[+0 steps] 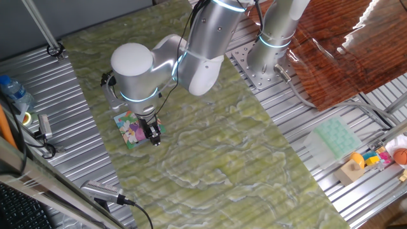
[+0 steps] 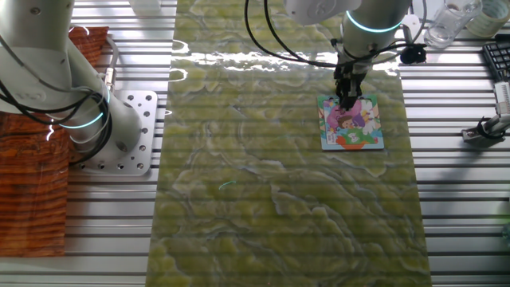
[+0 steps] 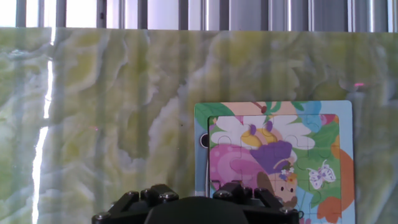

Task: Assemble one piece of a puzzle

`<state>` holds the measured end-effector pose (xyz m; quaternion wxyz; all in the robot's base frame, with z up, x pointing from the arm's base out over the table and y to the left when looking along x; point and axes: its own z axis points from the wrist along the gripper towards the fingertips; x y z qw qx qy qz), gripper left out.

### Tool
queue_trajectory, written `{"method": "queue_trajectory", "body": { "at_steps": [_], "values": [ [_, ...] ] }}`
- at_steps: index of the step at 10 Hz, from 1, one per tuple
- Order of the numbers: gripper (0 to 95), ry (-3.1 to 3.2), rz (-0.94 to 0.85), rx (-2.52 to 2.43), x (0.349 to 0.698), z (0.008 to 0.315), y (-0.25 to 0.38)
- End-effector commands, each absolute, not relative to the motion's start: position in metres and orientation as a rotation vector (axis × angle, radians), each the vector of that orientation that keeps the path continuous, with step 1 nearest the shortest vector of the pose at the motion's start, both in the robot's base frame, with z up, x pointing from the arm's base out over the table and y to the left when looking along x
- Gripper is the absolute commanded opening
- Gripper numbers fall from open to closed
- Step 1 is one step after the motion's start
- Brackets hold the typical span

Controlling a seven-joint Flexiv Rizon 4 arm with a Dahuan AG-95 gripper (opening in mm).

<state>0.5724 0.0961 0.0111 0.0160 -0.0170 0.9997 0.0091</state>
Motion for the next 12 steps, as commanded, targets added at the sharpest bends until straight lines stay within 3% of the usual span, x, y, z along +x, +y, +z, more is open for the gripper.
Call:
{"method": "queue_trajectory", "body": {
  "at_steps": [1,12],
  "values": [
    [57.0,3.108,0.034,-0.067,0.573,0.009,0.093],
    [57.0,3.084,0.036,-0.082,0.57,-0.006,0.084]
  ]
}}
